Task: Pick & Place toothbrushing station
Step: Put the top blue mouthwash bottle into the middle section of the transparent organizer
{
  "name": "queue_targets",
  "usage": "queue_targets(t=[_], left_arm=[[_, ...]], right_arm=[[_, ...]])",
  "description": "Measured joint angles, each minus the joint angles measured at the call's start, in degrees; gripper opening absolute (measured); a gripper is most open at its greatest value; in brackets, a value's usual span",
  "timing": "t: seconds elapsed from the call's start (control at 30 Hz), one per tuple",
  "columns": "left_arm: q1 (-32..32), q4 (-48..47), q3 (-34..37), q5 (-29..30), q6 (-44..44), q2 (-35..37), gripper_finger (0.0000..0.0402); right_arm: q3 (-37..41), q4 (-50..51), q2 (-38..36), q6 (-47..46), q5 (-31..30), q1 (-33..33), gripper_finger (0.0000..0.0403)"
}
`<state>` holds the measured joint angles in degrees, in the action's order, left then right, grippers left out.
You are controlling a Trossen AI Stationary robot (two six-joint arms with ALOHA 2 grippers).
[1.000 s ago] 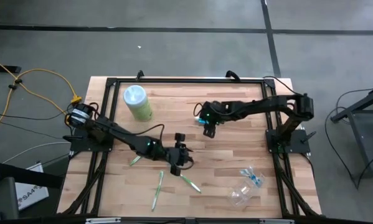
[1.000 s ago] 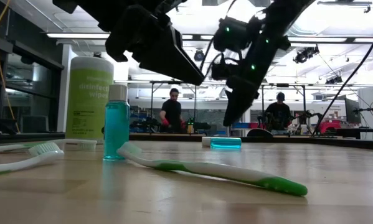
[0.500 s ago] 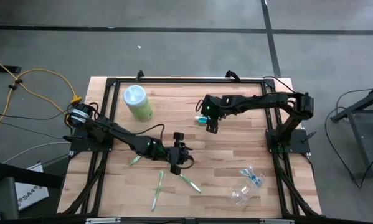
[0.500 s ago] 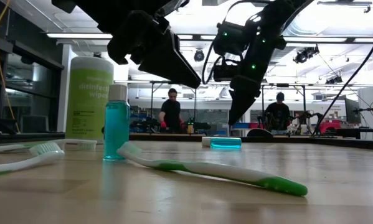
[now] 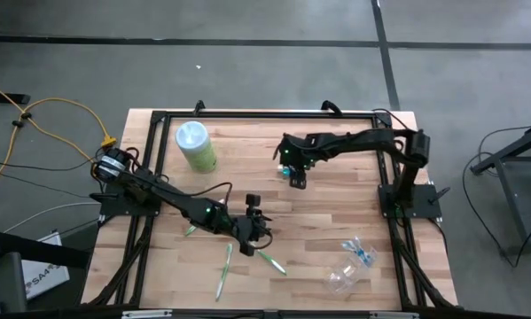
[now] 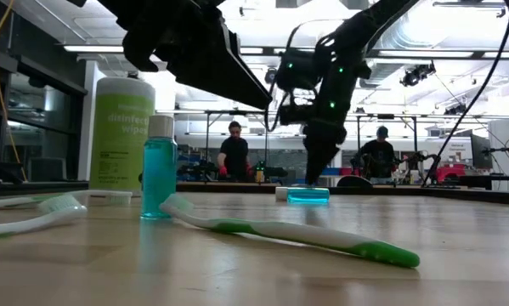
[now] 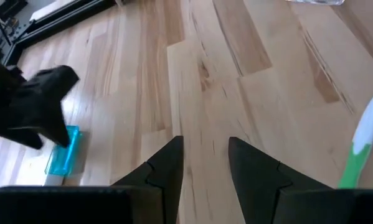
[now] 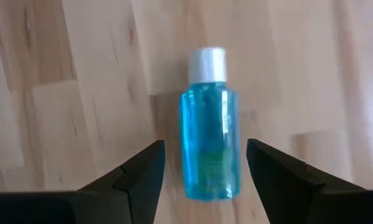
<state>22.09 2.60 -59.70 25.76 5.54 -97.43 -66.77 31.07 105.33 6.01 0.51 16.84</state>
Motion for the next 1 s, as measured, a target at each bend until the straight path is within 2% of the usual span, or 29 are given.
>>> queue_targets(t=[0.57, 0.8, 1.0], left_arm=[[-0.02, -0.45, -0.01, 0.05, -0.84, 0.00, 0.0122], [0.20, -0.47, 0.00, 0.05, -1.07, -0.02, 0.0122], [0.57, -0.47, -0.02, 0.05, -0.92, -0.02, 0.0122]], right_arm=[[-0.60, -0.87, 1.98, -0.22, 1.08, 0.06, 0.0219], [-0.60, -0.98, 1.98, -3.24, 0.93, 0.06, 0.0219], [-0.60, -1.01, 1.98, -5.44, -1.30, -0.34, 0.0219]])
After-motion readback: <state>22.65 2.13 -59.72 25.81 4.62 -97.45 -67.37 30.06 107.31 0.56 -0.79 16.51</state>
